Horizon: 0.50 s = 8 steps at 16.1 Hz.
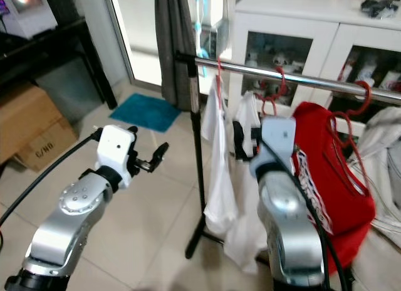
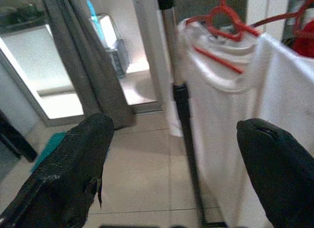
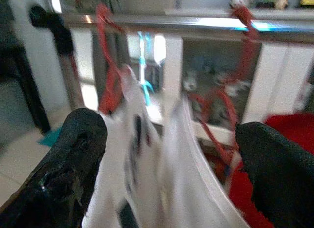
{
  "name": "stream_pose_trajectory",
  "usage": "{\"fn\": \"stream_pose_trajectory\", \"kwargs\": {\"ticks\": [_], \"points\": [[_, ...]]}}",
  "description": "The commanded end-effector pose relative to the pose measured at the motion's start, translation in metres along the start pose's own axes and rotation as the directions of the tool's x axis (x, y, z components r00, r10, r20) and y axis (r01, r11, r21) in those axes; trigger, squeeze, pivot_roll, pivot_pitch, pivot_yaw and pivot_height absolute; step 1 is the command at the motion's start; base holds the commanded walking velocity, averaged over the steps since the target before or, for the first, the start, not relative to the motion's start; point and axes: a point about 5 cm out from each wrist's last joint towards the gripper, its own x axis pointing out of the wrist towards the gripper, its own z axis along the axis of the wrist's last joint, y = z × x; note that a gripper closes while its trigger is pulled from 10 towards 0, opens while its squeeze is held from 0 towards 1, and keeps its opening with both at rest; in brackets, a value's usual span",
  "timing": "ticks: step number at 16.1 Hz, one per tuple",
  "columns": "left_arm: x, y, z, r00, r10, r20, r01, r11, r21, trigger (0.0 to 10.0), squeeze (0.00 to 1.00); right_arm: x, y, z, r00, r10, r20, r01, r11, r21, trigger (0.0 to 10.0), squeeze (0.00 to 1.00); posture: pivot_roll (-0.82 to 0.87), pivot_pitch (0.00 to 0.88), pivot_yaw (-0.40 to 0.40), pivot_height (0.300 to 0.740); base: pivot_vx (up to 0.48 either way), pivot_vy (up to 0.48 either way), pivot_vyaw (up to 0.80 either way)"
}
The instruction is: Hang hanger
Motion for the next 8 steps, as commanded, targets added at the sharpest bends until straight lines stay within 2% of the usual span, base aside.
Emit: {"fn": "stream_pose_trajectory", "kwargs": {"ticks": [1,5,8], "points": [[-0.003,0.007,0.001,1.0,0.021,-0.002,-0.02,1.0,0.02,10.0,0.67,0.002,0.003,0.005,0.999,0.024,-0.022,-0.024,0.999,0.034,10.0,0.0,0.02,0.021,0.07,0.74,0.281,0.0,0.0],[-0.005,0.006,0.0,1.0,0.017,-0.006,-0.016,1.0,0.025,10.0,0.67,0.008,0.011,0.027,0.993,0.114,-0.018,-0.111,0.99,0.092,10.0,0.0,0.02,0.024,0.068,0.74,0.267,0.0,0.0],[-0.007,0.005,-0.002,1.0,0.006,-0.006,-0.006,1.0,0.03,10.0,0.64,0.011,0.026,0.035,0.978,0.194,-0.076,-0.184,0.976,0.116,10.0,0.0,0.02,0.023,0.061,0.74,0.0,0.0,0.0]]}}
